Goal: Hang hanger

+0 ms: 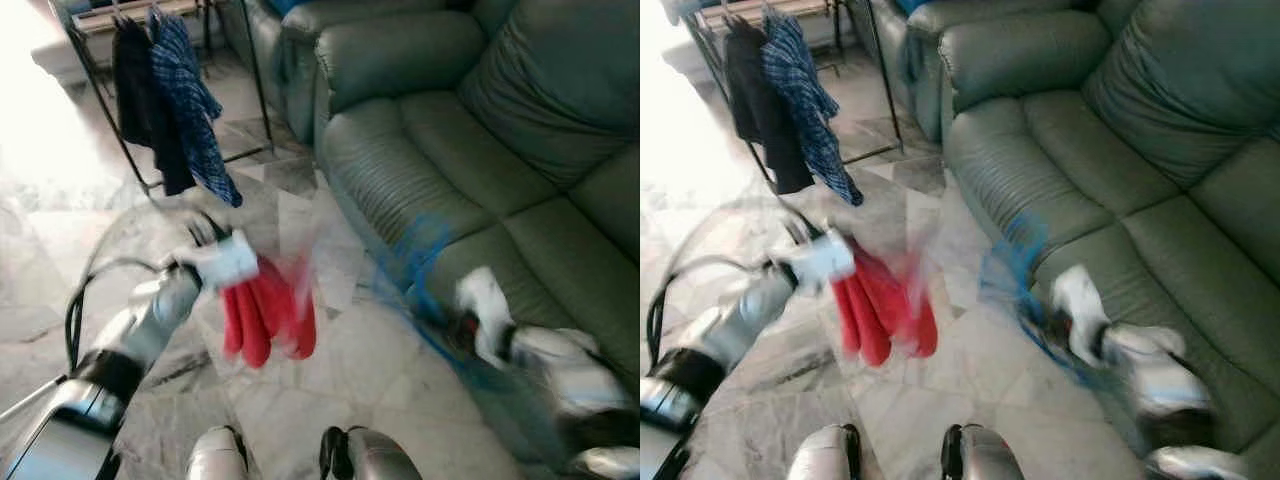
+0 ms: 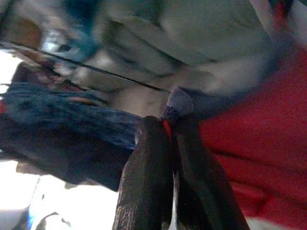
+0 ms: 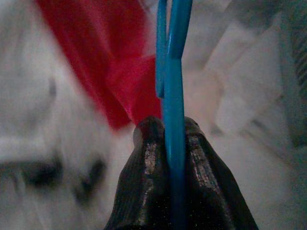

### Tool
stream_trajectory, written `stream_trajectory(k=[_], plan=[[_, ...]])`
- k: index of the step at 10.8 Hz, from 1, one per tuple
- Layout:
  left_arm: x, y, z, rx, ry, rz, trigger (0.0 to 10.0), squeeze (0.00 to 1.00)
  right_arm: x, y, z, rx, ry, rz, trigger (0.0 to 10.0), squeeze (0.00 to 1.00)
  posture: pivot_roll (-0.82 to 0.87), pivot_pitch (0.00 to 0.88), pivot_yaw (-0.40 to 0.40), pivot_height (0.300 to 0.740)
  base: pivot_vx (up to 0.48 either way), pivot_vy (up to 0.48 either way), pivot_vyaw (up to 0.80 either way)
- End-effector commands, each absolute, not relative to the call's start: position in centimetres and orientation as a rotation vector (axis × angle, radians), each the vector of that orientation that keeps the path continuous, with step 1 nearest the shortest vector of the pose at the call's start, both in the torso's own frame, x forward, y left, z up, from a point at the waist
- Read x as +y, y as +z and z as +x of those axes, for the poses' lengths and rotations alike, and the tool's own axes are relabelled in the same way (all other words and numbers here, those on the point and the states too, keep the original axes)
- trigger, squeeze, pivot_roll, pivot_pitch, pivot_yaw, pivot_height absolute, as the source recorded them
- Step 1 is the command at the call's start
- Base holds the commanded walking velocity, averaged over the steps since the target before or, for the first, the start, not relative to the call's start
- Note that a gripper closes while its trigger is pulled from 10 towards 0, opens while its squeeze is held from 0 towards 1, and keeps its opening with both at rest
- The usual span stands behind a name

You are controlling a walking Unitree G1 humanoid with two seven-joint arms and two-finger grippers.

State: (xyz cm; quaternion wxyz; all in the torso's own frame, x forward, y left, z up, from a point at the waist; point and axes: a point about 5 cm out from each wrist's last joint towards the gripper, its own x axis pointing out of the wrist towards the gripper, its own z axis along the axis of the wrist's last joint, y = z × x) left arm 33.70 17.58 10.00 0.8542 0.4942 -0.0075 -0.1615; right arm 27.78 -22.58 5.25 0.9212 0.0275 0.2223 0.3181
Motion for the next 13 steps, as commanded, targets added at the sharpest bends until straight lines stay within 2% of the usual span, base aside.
stream_trajectory(k=[1, 2, 3, 5, 7, 8, 11, 13], plan=[[18.0, 10.5, 33.9, -0.037, -0.28, 1.021, 10.0, 0.0, -24.1, 5.6, 28.2, 0.393, 0.485, 0.212, 10.0, 0.0, -0.03, 0.161, -0.074, 0.74, 0.0, 0.0, 0.0], [17.8, 10.7, 33.9, -0.051, -0.228, 0.965, 10.0, 0.0, -23.0, 6.1, 28.4, 0.311, 0.465, 0.489, 10.0, 0.0, -0.03, 0.158, -0.069, 0.74, 0.0, 0.0, 0.0], [17.4, 10.1, 33.9, -0.032, -0.206, 0.908, 10.0, 0.0, -21.0, 6.8, 27.7, 0.281, 0.605, 0.568, 10.0, 0.0, -0.03, 0.157, -0.068, 0.74, 0.0, 0.0, 0.0], [16.5, 9.6, 34.0, -0.036, -0.203, 0.9, 10.0, 0.0, -19.3, 7.4, 25.4, 0.349, 0.862, 0.591, 10.0, 0.0, -0.03, 0.146, -0.069, 0.74, 0.0, 0.0, 0.0], [16.2, 10.3, 34.4, -0.059, -0.191, 0.885, 10.0, 0.0, -19.8, 7.0, 23.4, 0.479, 0.999, 0.463, 10.0, 0.0, -0.04, 0.144, -0.069, 0.74, 0.0, 0.0, 0.0], [16.3, 10.4, 34.6, -0.065, -0.178, 0.895, 10.0, 0.0, -21.0, 5.4, 21.8, 0.623, 1.056, 0.286, 10.0, 0.0, -0.03, 0.141, -0.068, 0.74, 0.0, 0.0, 0.0], [17.9, 11.2, 35.2, -0.077, -0.078, 0.906, 10.0, 0.0, -24.0, 3.2, 19.4, 0.833, 1.064, 0.048, 10.0, 0.0, -0.04, 0.146, -0.064, 0.74, 0.0, 0.0, 0.0], [18.0, 12.7, 35.6, -0.136, -0.027, 0.85, 10.0, 0.0, -24.7, 2.5, 18.6, 0.907, 1.09, -0.052, 10.0, 0.0, -0.04, 0.148, -0.065, 0.74, 0.0, 0.0, 0.0]])
